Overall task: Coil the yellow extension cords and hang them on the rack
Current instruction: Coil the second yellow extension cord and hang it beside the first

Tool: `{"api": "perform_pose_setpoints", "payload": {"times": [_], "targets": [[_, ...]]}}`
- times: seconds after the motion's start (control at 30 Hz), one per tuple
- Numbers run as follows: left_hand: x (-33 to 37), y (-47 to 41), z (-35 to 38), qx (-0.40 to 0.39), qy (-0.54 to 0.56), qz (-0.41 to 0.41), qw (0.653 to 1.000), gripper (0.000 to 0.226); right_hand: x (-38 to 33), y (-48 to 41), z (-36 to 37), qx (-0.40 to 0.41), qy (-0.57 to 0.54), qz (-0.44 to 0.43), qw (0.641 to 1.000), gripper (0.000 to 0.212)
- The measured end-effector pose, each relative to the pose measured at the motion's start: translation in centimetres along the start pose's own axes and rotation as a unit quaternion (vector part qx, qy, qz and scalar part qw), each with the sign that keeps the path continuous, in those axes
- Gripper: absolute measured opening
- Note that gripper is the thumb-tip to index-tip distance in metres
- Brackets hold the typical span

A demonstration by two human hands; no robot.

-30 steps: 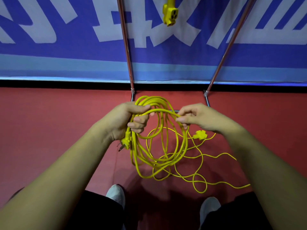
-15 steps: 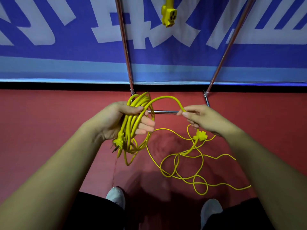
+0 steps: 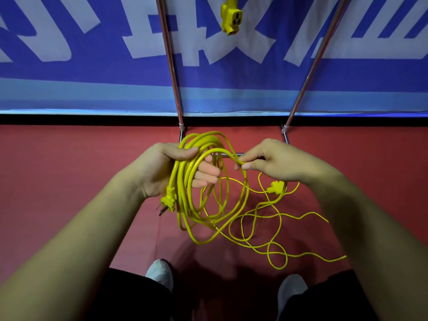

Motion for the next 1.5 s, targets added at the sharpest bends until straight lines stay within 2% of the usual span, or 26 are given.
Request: {"api": "perform_pose_setpoints", "payload": {"times": [0.1,0.17,0.23,0.3,0.37,0.5,0.57,0.67,0.77,0.93,0.97,1.07,1.17,1.27,1.4,1.5], "targets": [[-0.8,-0.3,1.3,-0.015,-0.037,-0.023,0.999,0.029,-1.3,0.2,0.9,-0.045,0.037,-0.015,0.998,0.020],[-1.5,-0.5,2.0,-0.017,-0.050,-0.045,0.998,0.027,-2.6,-0.1,1.7,-0.047,0.051,-0.048,0.996,0.016],[-1.6,-0.6,2.6,-0.010,-0.078,-0.050,0.996,0.022,-3.7,-0.4,2.2,-0.004,0.042,-0.081,0.996,0.011],[-1.4,-0.6,2.6,-0.004,-0.090,-0.044,0.995,0.015,-3.5,-0.6,1.6,0.057,-0.047,-0.087,0.993,0.003],[-1.0,-0.7,1.7,0.011,-0.057,-0.035,0.998,0.016,-1.7,-0.6,0.9,0.064,-0.110,-0.063,0.990,0.011],[-0.1,-0.2,-0.4,0.049,0.002,-0.006,0.999,0.018,4.9,-0.1,0.5,-0.020,-0.048,0.044,0.998,0.016],[0.0,-0.1,-0.7,0.047,0.000,-0.004,0.999,0.019,6.9,0.2,0.2,0.004,-0.106,0.079,0.991,0.018],[0.0,0.0,-0.5,0.039,-0.034,-0.013,0.999,0.024,6.0,0.1,-0.6,0.058,-0.232,0.050,0.970,0.006],[-0.5,-0.1,-0.2,0.032,-0.052,-0.033,0.998,0.025,2.5,-0.2,-0.6,0.050,-0.192,-0.010,0.980,0.014],[-1.8,-0.7,1.0,0.003,-0.079,-0.049,0.996,0.022,-2.5,-0.7,2.3,0.042,-0.116,-0.080,0.989,0.008],[-1.8,-0.7,1.0,-0.013,-0.064,-0.046,0.997,0.018,-2.5,-0.9,2.3,0.053,-0.126,-0.081,0.987,0.005],[-1.0,-0.5,0.3,-0.048,-0.005,-0.020,0.999,0.020,0.5,-1.0,1.3,0.050,-0.163,-0.020,0.985,0.018],[-0.3,-0.2,-0.2,-0.058,0.045,0.010,0.997,0.017,4.7,-0.5,0.9,-0.001,-0.118,0.052,0.992,0.020],[0.7,0.1,-0.5,-0.060,0.090,0.031,0.994,0.013,8.3,-0.1,0.3,0.010,-0.108,0.093,0.990,0.023],[1.8,0.8,-1.5,-0.012,0.045,0.049,0.998,0.017,7.8,-0.4,-0.4,0.079,-0.237,0.058,0.967,0.017],[1.5,0.8,-1.9,0.011,0.013,0.048,0.999,0.025,5.6,-0.7,-0.6,0.069,-0.231,0.021,0.970,0.015]]}}
Point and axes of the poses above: each hand's wrist, its own y-axis away from the middle knuckle, its own z-axis out of the palm, x = y × z, the point moved 6 cm from there along -y, towards the middle knuckle, and after that the axes turned 15 degrees about -y, right-handed, at the moved point
